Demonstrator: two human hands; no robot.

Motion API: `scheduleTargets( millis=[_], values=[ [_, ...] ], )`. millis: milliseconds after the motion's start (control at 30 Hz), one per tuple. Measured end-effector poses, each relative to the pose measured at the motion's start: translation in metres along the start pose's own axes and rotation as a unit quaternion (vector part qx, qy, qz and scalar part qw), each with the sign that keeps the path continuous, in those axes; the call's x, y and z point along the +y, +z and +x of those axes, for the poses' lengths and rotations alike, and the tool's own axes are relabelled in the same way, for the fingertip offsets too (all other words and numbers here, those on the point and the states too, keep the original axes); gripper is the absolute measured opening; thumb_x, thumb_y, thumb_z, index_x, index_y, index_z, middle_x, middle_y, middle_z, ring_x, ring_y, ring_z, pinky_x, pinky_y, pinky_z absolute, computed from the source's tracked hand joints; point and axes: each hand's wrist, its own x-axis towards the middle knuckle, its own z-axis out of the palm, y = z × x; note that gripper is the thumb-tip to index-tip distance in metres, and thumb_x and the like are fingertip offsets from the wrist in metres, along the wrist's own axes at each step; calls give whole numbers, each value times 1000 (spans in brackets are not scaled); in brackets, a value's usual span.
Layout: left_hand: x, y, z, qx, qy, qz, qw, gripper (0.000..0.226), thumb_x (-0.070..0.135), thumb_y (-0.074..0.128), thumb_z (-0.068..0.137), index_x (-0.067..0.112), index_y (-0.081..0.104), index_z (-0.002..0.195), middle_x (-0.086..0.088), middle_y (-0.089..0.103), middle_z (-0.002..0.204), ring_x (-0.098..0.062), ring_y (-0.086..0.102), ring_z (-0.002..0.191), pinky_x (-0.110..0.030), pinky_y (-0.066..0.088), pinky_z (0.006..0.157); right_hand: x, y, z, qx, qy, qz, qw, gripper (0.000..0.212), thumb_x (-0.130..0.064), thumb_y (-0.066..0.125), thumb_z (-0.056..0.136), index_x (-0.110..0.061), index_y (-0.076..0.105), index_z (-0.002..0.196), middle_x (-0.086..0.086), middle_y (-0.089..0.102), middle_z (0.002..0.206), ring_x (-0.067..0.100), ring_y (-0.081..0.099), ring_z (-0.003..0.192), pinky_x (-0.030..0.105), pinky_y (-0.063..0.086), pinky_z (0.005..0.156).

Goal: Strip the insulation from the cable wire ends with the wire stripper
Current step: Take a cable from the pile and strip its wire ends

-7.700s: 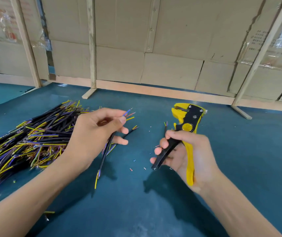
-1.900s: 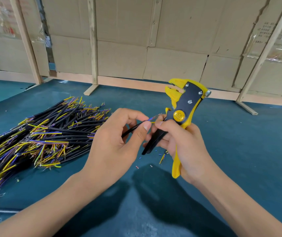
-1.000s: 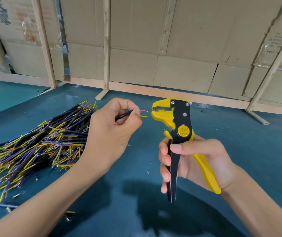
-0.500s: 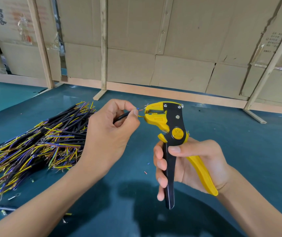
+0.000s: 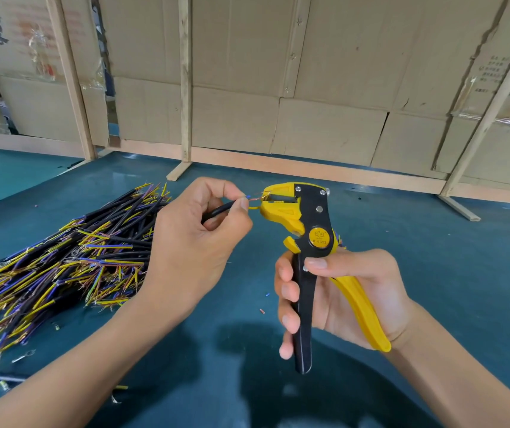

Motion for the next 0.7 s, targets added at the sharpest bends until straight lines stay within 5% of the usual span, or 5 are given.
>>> scheduleTargets(
  millis=[700],
  values=[
    [0,0,-5,-27,52,-9,998,4,21,64,87,25,63,84,15,36,49,-4,31,47,-10,28,50,-2,7,-1,14,-20,-75,997,10,-8,62,87,2,59,85,17,59,75,34,66,65,53,58,70]
  ],
)
